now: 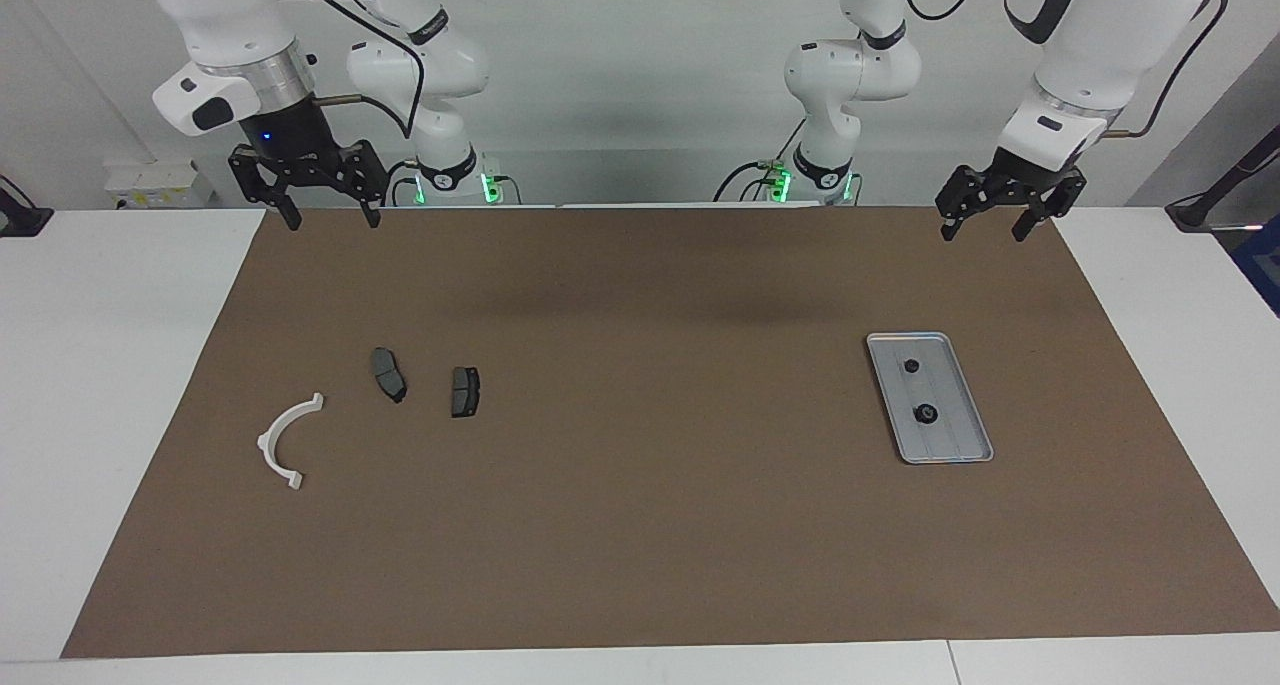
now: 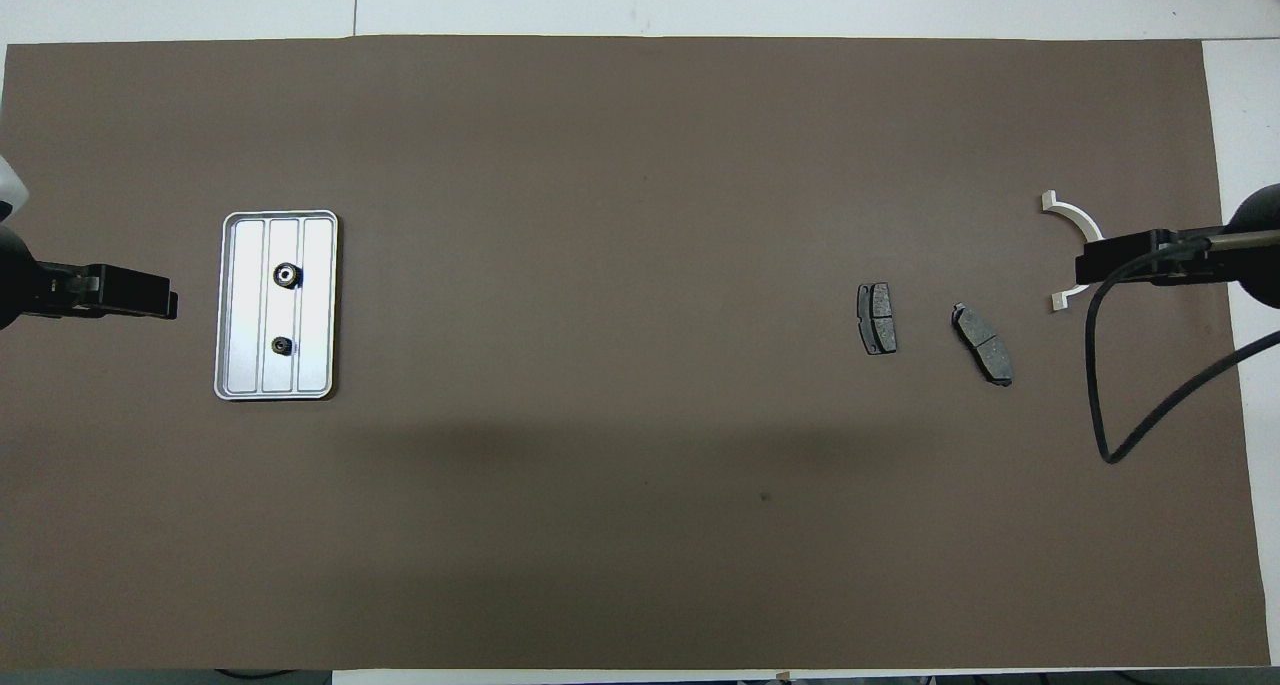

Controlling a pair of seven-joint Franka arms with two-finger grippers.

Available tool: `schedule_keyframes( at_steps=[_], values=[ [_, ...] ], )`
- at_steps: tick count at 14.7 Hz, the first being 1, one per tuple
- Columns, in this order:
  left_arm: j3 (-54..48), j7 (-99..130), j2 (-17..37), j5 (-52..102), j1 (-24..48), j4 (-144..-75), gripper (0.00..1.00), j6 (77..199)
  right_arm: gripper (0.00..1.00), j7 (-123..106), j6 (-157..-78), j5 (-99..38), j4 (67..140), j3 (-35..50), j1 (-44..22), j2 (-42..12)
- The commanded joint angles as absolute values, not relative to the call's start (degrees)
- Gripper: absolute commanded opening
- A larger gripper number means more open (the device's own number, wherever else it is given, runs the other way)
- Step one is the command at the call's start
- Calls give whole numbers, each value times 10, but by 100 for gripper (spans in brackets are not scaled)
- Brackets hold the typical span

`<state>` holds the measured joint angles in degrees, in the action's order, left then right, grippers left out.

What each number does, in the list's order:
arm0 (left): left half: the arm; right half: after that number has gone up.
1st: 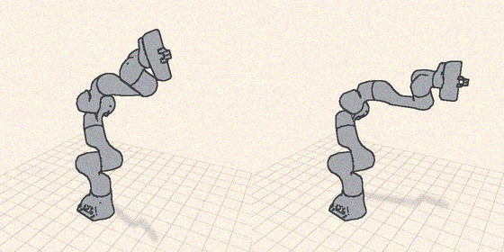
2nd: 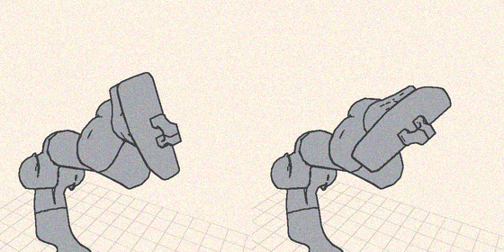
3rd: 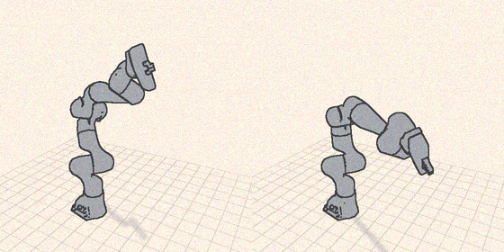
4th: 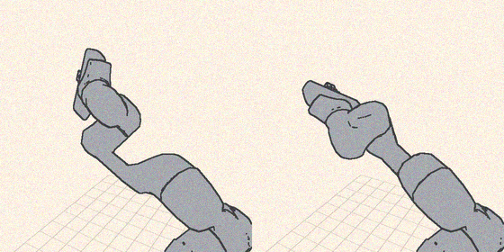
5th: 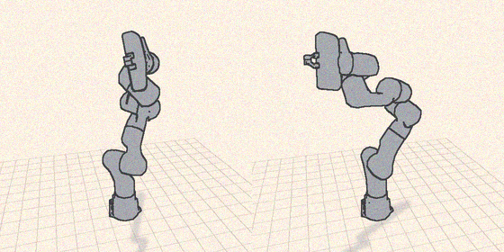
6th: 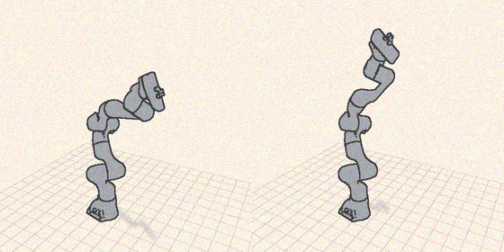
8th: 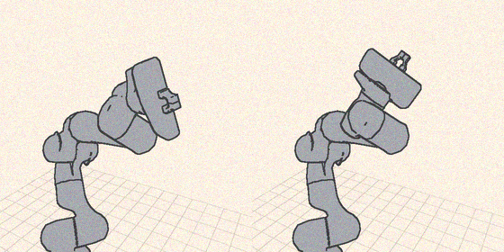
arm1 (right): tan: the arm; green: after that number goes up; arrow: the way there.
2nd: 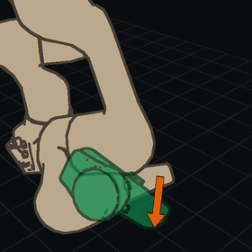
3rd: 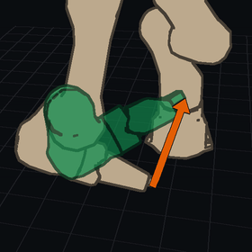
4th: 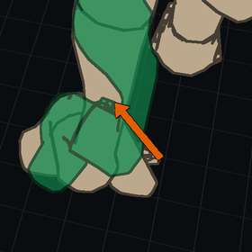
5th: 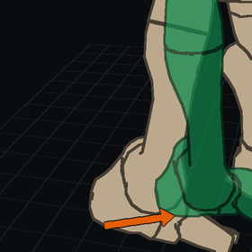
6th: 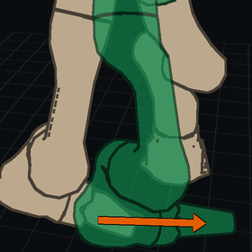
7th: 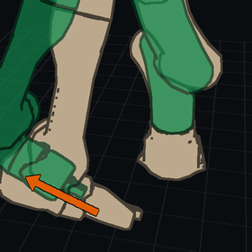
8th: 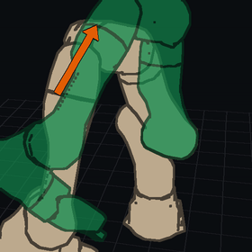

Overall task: Place bearing gear from tray to pile
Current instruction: 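Move the left gripper over the silver tray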

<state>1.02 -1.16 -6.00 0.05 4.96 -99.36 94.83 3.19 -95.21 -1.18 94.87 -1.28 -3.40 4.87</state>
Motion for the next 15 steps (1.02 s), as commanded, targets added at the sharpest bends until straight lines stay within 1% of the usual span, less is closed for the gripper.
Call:
schedule_keyframes(
  at_steps=[1, 5, 7, 12, 15],
  values=[
    [12, -17, -68, -10, 55, -1004, 100, 954, 100, 33, -932, -16, 900, -13, -33, 12],
    [13, -15, -70, -10, 56, -1006, 100, 942, 100, 33, -930, -16, 902, -16, -37, 0],
    [13, -10, -74, -10, 56, -1019, 100, 941, 100, 33, -912, -16, 902, -17, -37, 0],
    [14, -16, -102, -9, 54, -1093, 100, 1001, 100, 31, -905, -16, 908, -14, -33, 16],
    [13, -22, -102, -9, 56, -1156, 100, 1059, 100, 32, -911, -16, 908, -14, -28, 18]
  ],
)
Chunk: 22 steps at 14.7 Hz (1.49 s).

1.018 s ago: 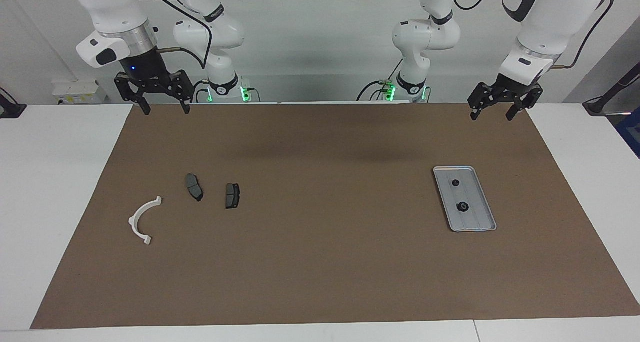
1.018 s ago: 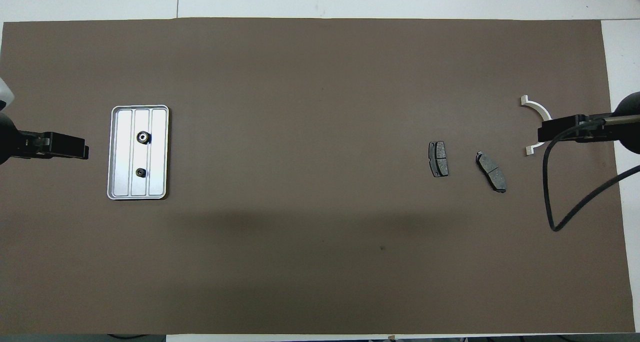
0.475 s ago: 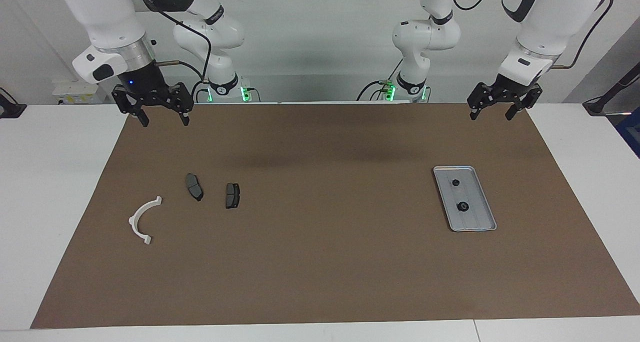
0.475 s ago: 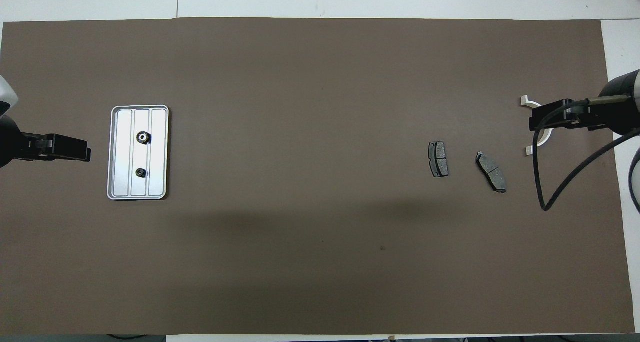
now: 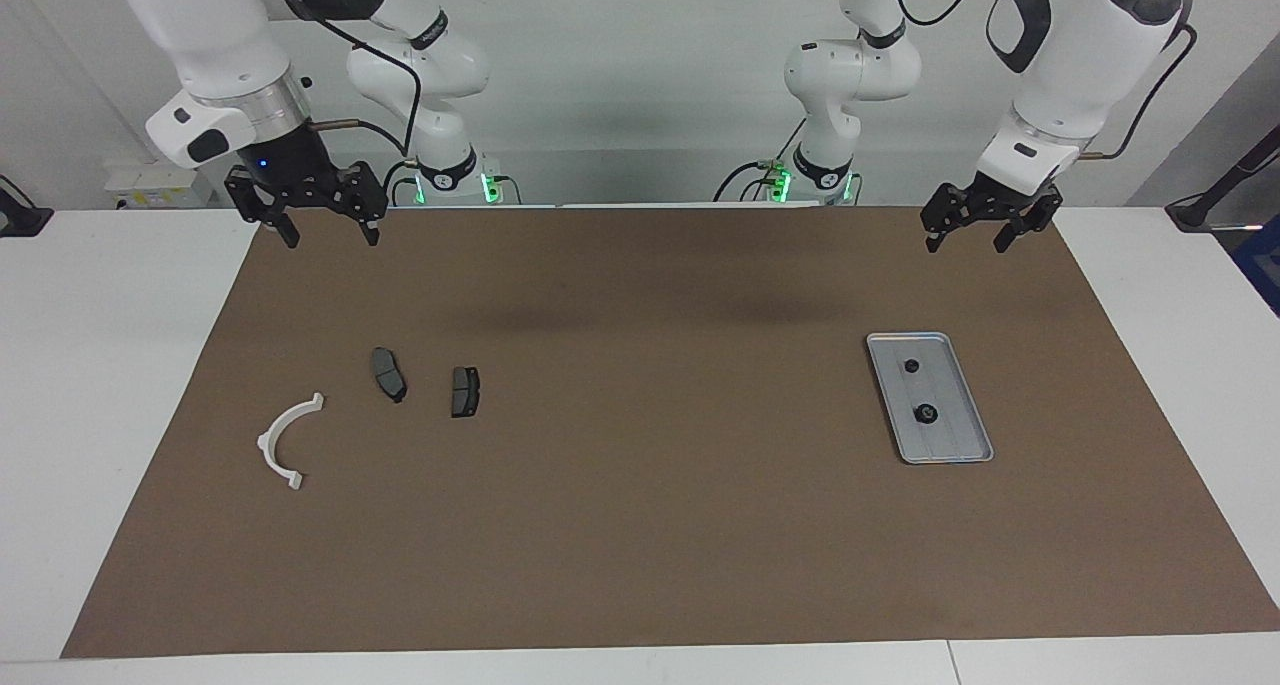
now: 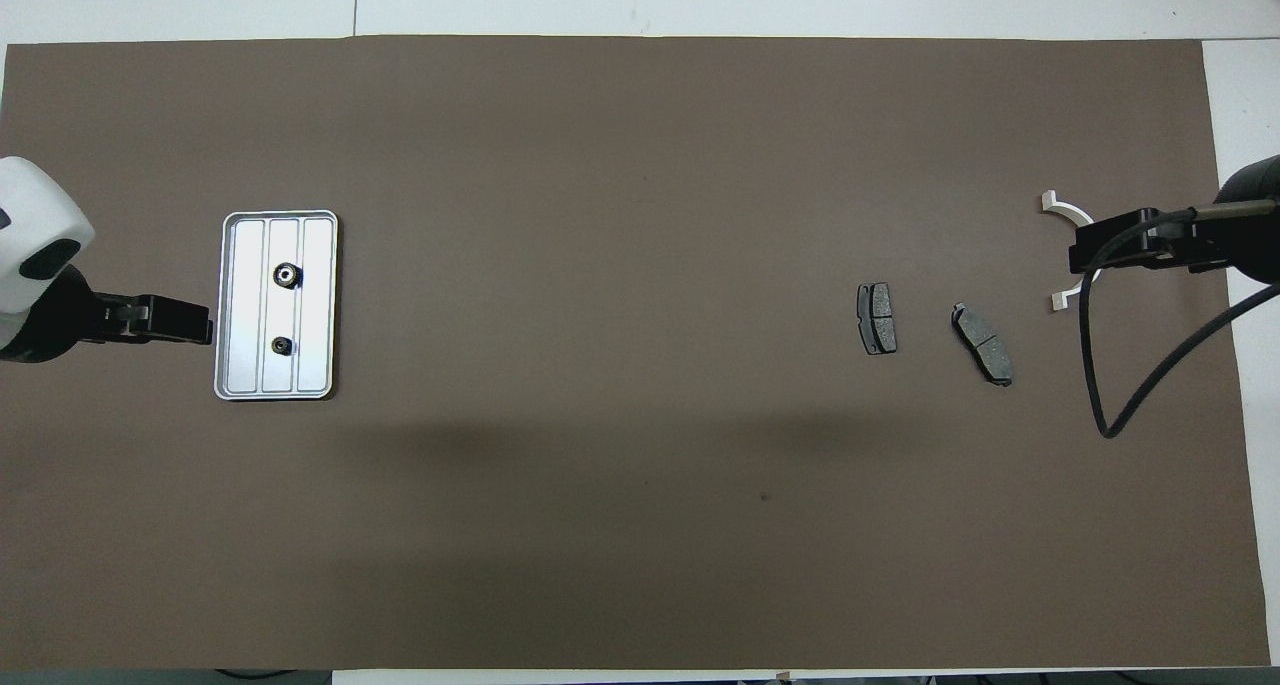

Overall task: Place bearing gear from tray to pile
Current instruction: 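Move the left gripper over the silver tray, then grasp a dark bearing in the tray with the left gripper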

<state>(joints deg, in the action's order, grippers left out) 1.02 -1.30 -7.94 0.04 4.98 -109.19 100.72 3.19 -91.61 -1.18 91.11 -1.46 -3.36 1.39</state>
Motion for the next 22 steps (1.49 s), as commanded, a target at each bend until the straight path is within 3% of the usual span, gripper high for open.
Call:
schedule_keyframes(
  at_steps=[1, 4, 8, 11, 22],
  values=[
    [13, -25, -99, -9, 57, -1180, 100, 1085, 100, 32, -911, -16, 908, -14, -27, 20],
    [13, -38, -80, -9, 54, -1237, 100, 1162, 100, 31, -911, -15, 908, -15, -27, 25],
    [13, -75, -26, -8, 51, -1244, 100, 1214, 100, 30, -905, -15, 913, -17, -19, 29],
    [13, -82, -22, -8, 41, -1290, 100, 1288, 100, 29, -904, -15, 915, -16, -6, 30],
    [13, -109, 61, -8, 8, -1293, 100, 1360, 100, 31, -914, -15, 921, -17, 4, 33]
  ],
)
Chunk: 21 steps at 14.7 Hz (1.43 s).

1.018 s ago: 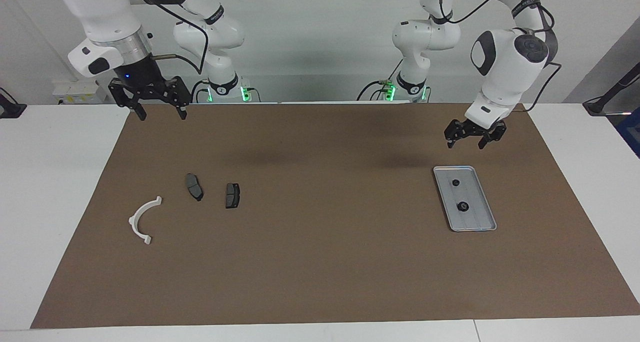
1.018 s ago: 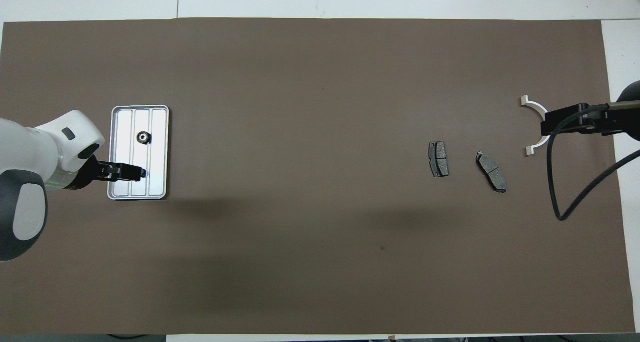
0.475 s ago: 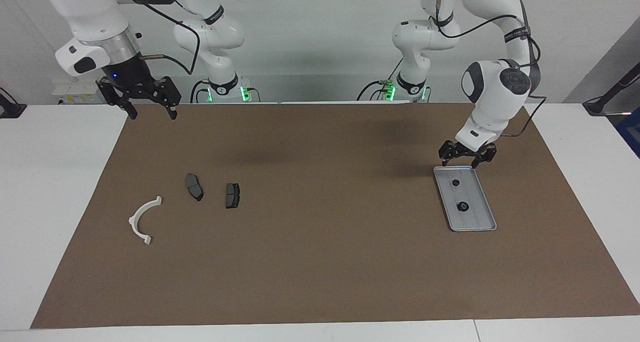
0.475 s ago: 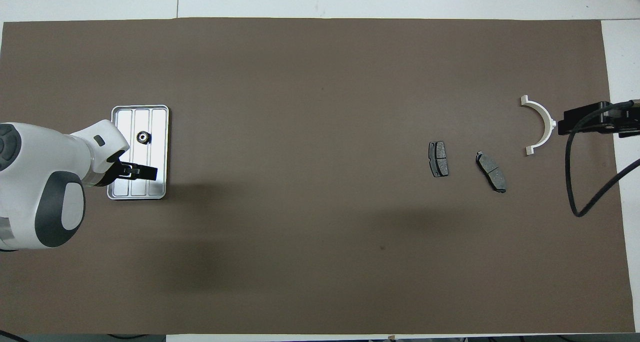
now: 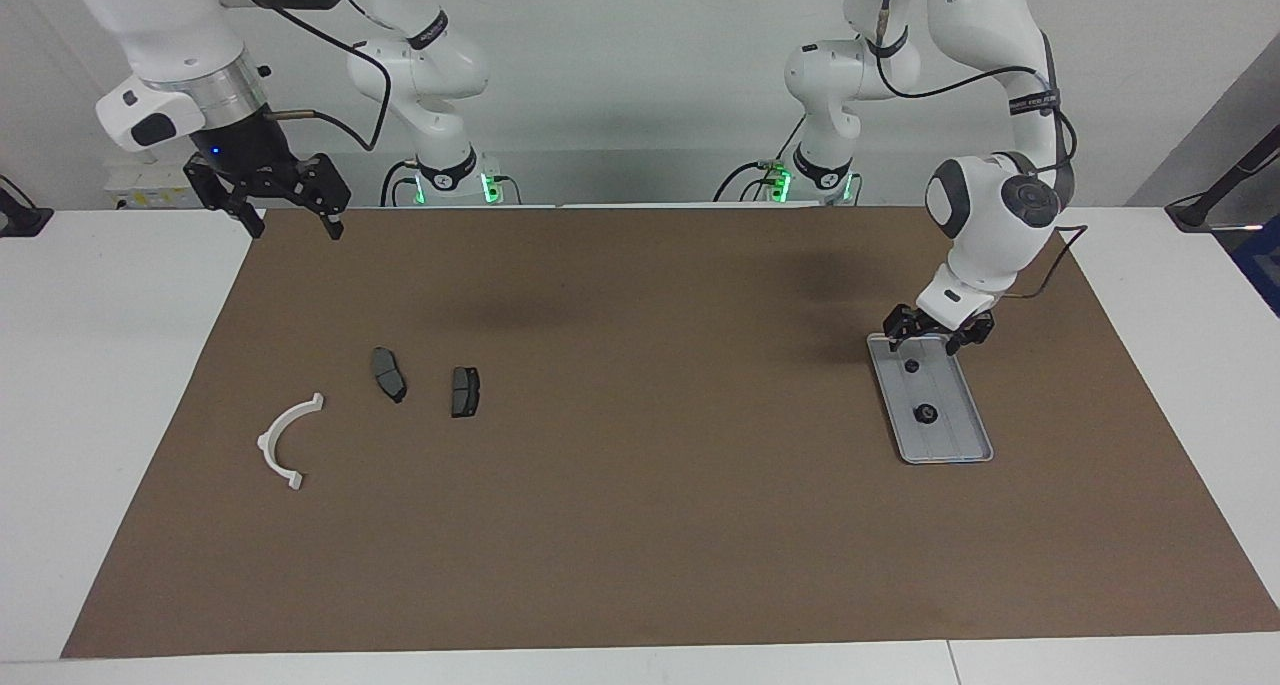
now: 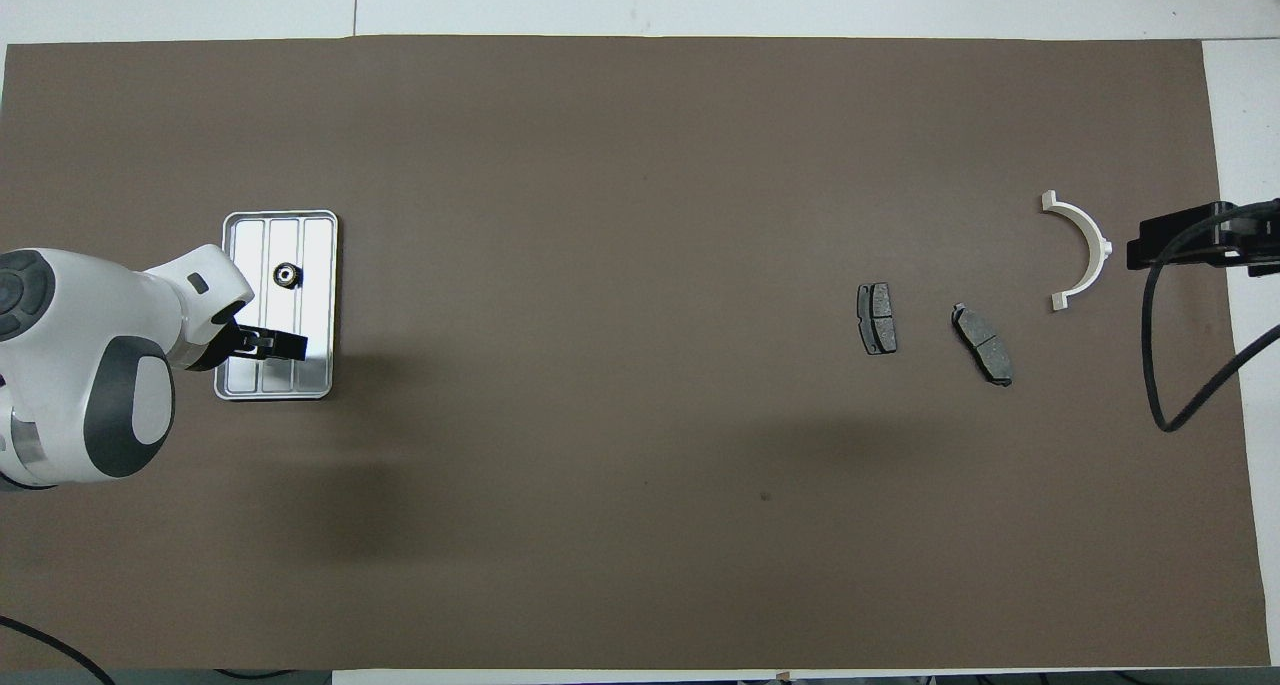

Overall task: Place bearing gear from tray to pile
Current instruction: 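Grasp a dark bearing in the tray with the left gripper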

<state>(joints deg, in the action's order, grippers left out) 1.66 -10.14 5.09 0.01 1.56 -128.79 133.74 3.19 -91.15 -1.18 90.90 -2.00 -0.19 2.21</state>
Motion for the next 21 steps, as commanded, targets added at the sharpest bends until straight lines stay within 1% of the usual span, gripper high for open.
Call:
schedule_keyframes(
  at_steps=[1, 6, 8, 9, 10, 12, 13, 14, 15, 16, 17, 19, 20, 21],
  values=[
    [13, -109, 66, -8, 9, -1293, 100, 1367, 100, 35, -915, -15, 922, -16, 2, 33],
    [13, -108, 83, -8, 9, -1293, 100, 1389, 100, 27, -930, -14, 922, -10, -5, 33],
    [13, -108, 83, -8, 9, -1293, 100, 1389, 100, 28, -938, -14, 920, -9, -21, 32],
    [13, -107, 83, -8, 10, -1293, 92, 1389, 100, 28, -952, -14, 922, -9, -22, 32],
    [13, -105, 83, -8, 11, -1293, 88, 1389, 100, 29, -955, -14, 922, -9, -22, 32],
    [13, -105, 83, -8, 11, -1293, 86, 1389, 100, 26, -956, -15, 922, -9, -21, 32],
    [13, -105, 83, -8, 11, -1293, 78, 1389, 100, 26, -957, -15, 922, -9, -21, 32],
    [13, -101, 83, -8, 11, -1293, 66, 1389, 100, 28, -957, -15, 922, -9, -22, 31],
    [13, -100, 83, -8, 12, -1293, 47, 1389, 100, 29, -957, -15, 922, -9, -23, 32],
    [13, -99, 83, -8, 12, -1293, 30, 1390, 100, 30, -957, -15, 922, -9, -24, 32],
    [13, -96, 83, -8, 12, -1293, 23, 1390, 100, 30, -957, -15, 924, -9, -24, 32],
    [13, -81, 83, -8, 14, -1293, 3, 1390, 100, 31, -961, -14, 928, -9, -32, 33],
    [13, -71, 84, -8, 15, -1293, 0, 1393, 100, 31, -962, -14, 928, -9, -35, 33],
    [13, -64, 84, -8, 16, -1293, 0, 1398, 100, 32, -965, -14, 929, -9, -35, 33]
  ],
)
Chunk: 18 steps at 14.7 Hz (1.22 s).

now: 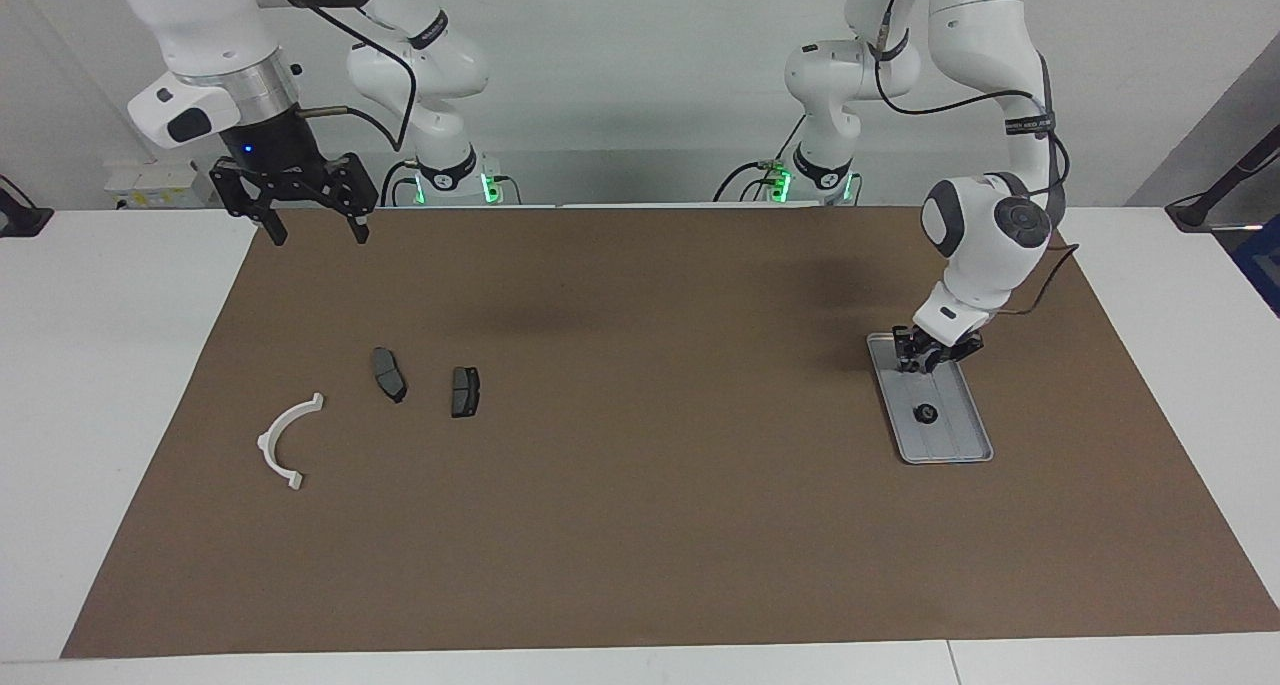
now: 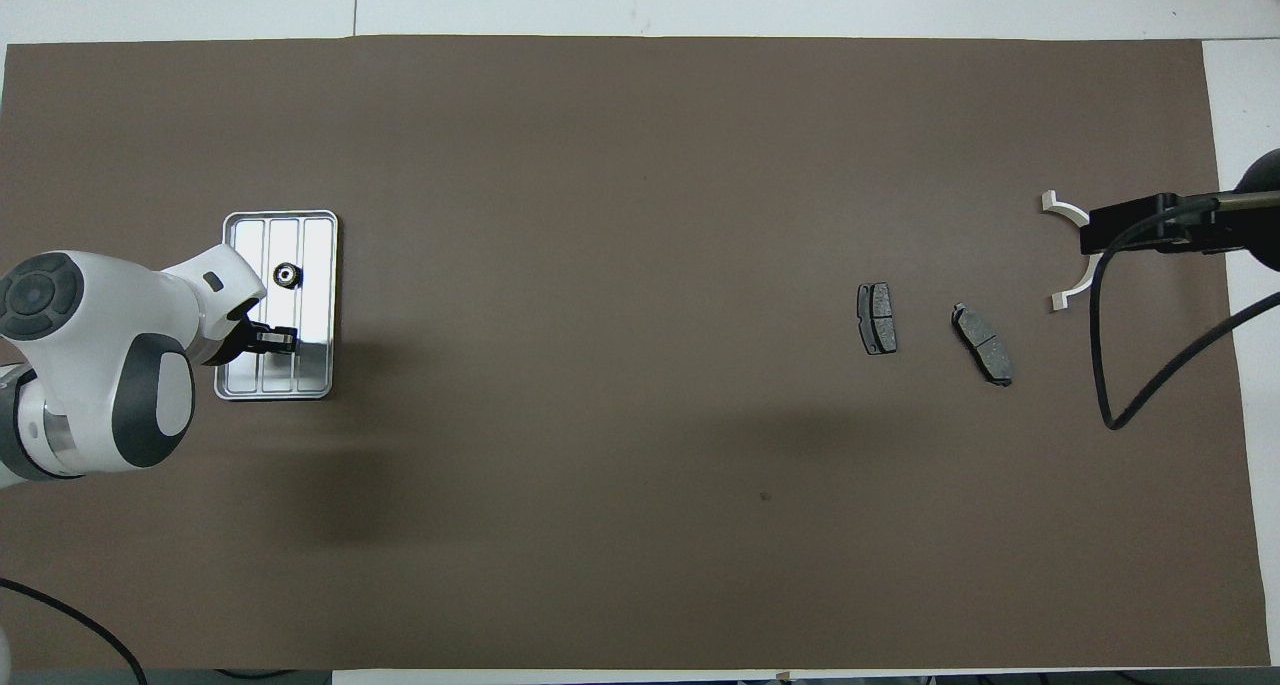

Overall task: Place bearing gear from tray to pile
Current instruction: 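Grasp a dark bearing in the tray with the left gripper, then lift the bearing and carry it toward the table center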

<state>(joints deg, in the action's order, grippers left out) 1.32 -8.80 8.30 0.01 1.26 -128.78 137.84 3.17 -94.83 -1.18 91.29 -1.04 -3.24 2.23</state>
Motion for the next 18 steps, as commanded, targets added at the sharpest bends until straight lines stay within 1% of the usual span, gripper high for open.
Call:
schedule_keyframes(
  at_steps=[1, 3, 5, 8, 10, 13, 14, 16, 18],
  values=[
    [12, -57, 84, -8, 16, -1292, 0, 1398, 100, 32, -965, -14, 928, -10, -35, 33],
    [12, -54, 90, -5, 17, -1284, 0, 1396, 100, 31, -964, -14, 930, -10, -29, 33],
    [11, -52, 93, -3, 17, -1254, 0, 1377, 100, 31, -965, -15, 931, -11, -21, 33],
    [11, -44, 98, 36, 26, -1154, 0, 1267, 100, 27, -965, -15, 930, -13, -10, 33],
    [11, 12, 104, 47, 31, -1110, 0, 1228, 100, 26, -965, -15, 930, -14, -10, 33],
    [13, 139, 102, 40, 90, -1102, 0, 1230, 100, 25, -954, -15, 933, -11, -20, 36],
    [14, 194, 101, 26, 119, -1103, 0, 1231, 100, 25, -948, -15, 946, -11, -24, 44],
    [12, 352, 102, -43, 174, -1100, 0, 1240, 100, 25, -948, -15, 953, -10, -24, 47],
    [12, 510, 102, -67, 229, -1101, 0, 1259, 100, 26, -948, -15, 956, -10, -24, 50]
  ],
)
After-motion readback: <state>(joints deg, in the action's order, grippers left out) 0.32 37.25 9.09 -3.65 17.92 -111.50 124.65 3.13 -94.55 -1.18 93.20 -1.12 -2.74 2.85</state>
